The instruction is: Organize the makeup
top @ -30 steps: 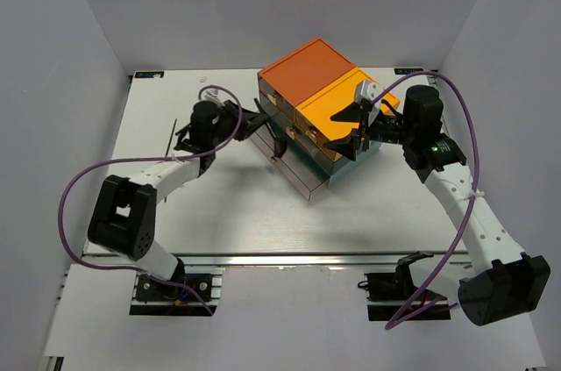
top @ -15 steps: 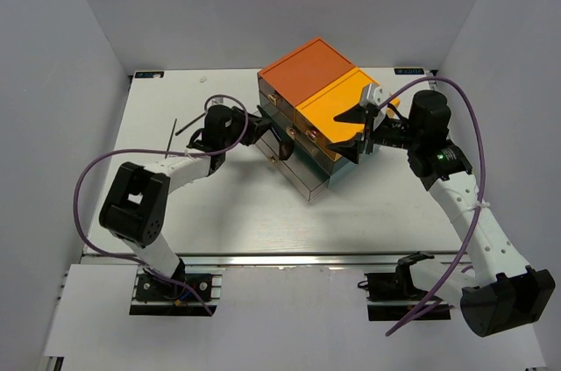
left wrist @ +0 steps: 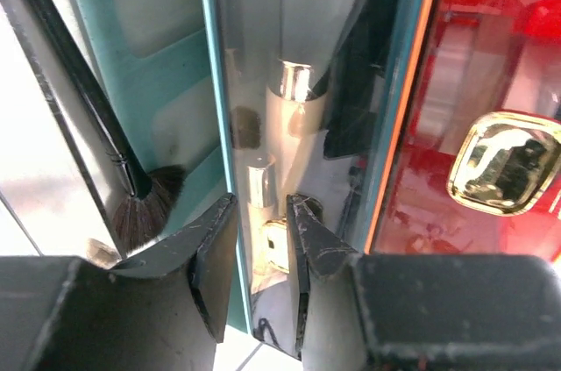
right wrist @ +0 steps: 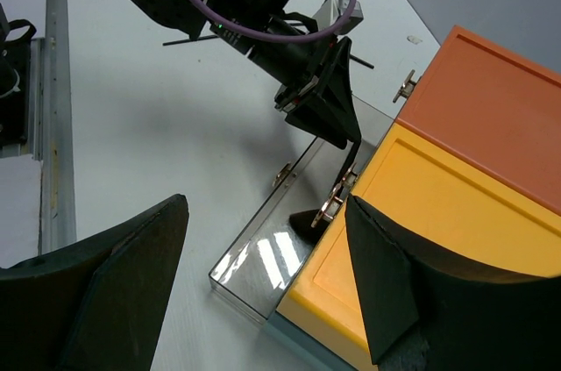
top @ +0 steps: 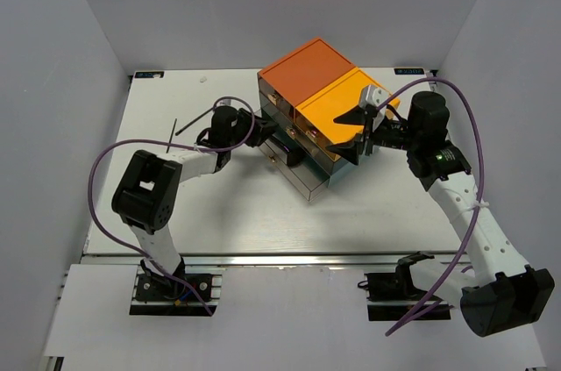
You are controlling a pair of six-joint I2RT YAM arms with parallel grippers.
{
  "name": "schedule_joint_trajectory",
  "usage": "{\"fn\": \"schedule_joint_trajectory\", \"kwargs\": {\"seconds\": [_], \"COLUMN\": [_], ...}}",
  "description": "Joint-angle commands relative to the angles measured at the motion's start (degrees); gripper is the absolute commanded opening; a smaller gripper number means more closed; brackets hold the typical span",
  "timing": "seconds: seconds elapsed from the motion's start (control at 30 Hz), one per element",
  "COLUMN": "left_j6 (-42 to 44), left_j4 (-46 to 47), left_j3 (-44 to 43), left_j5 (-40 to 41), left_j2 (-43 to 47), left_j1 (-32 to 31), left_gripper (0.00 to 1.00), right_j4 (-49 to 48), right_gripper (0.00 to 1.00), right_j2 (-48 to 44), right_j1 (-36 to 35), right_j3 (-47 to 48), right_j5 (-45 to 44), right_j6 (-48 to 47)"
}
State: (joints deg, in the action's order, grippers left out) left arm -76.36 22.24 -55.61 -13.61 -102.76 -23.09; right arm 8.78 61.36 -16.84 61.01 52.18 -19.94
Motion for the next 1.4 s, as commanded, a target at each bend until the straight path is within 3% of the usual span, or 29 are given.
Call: {"fn": "schedule_joint_trajectory", "kwargs": {"seconds": [0.0,0.03,0.13,0.2,0.27,0.3,0.37,0.4,0.47,0.5,0.57,0.63,0.7,0.77,0.8,0.9,1.0,1.03,1.13,1.17,1.2,1.33,1.37], "left_j6": [1.1,2.2,8.0,17.1,27.3,39.3,49.7,57.6,63.7,67.7,70.7,72.7,73.7,74.1,74.6,74.8,74.3,74.3,74.4,74.5,74.6,74.1,74.1], "left_j4": [1.1,-0.1,-8.1,-17.9,-34.0,-40.2,-57.1,-61.5,-69.1,-70.3,-71.5,-71.9,-72.1,-71.6,-71.4,-70.7,-69.4,-68.5,-66.0,-65.1,-64.2,-59.3,-58.9], "left_j3": [-2.1,-2.8,-3.4,-4.7,-9.5,-11.9,-17.2,-21.3,-23.4,-23.3,-22.3,-20.7,-19.5,-18.8,-18.3,-17.1,-14.9,-13.3,-10.7,-9.4,-8.9,-7.9,-8.2], "left_j5": [-0.7,-0.5,1.0,1.3,3.1,4.8,11.7,22.0,30.4,36.8,40.5,42.1,40.4,38.5,37.7,34.9,32.8,31.8,27.9,26.2,22.3,15.1,14.3], "left_j2": [3.8,4.8,9.2,11.1,12.1,11.7,9.1,7.9,4.8,3.9,1.9,0.7,-0.1,0.4,1.4,2.9,5.8,7.0,8.0,7.8,7.4,4.6,3.2], "left_j1": [0.3,0.8,4.1,8.9,14.1,15.8,18.1,18.3,18.5,18.6,18.8,19.3,19.8,21.2,21.8,23.0,26.0,26.5,27.3,27.5,27.6,29.0,29.2], "left_gripper": [0.39,0.36,0.03,0.0,0.0,0.05,0.21,0.38,0.5,0.55,0.64,0.72,0.73,0.98,0.98,0.98,0.98,0.98,0.93,0.9,0.8,0.53,0.51], "right_j4": [-2.0,-2.0,-2.0,-2.2,-2.6,-2.7,-3.1,-3.3,-3.9,-5.1,-5.9,-6.1,-3.0,1.0,3.0,10.7,15.6,17.6,19.5,19.7,19.5,18.7,18.6], "right_gripper": [0.77,0.77,0.78,0.77,0.77,0.78,0.78,0.78,0.78,0.78,0.78,0.78,0.78,0.78,0.78,0.77,0.77,0.77,0.76,0.76,0.76,0.76,0.76], "right_j2": [-1.1,-1.1,-1.2,-1.4,-1.6,-1.7,-1.7,-1.7,-1.5,-1.3,-0.6,0.1,1.1,4.3,5.4,10.1,15.3,19.0,26.0,27.4,28.6,33.8,34.3], "right_j1": [0.4,0.5,0.5,0.5,0.5,0.5,0.6,0.5,0.5,0.5,0.5,0.5,0.3,-0.8,-1.5,-8.0,-19.3,-23.5,-26.6,-26.8,-26.8,-26.8,-26.8], "right_j3": [-0.4,-0.4,-1.0,-1.4,-1.6,-1.7,-1.9,-2.1,-2.7,-2.8,-2.7,-2.2,-0.4,3.7,5.2,11.6,17.1,18.9,26.1,27.7,29.3,35.0,35.6], "right_j5": [-0.2,-0.2,-0.2,-0.2,-0.2,-0.2,-0.2,0.0,0.3,0.5,1.3,1.2,0.4,-0.4,-0.9,-7.8,-17.5,-18.9,-18.2,-17.6,-16.9,-15.5,-15.4], "right_j6": [0.3,0.2,-0.1,-0.1,-0.1,0.0,0.0,0.2,1.0,1.7,2.8,3.2,3.0,1.5,1.1,-5.0,-8.5,-9.1,-9.2,-8.8,-8.3,-7.3,-6.8]}}
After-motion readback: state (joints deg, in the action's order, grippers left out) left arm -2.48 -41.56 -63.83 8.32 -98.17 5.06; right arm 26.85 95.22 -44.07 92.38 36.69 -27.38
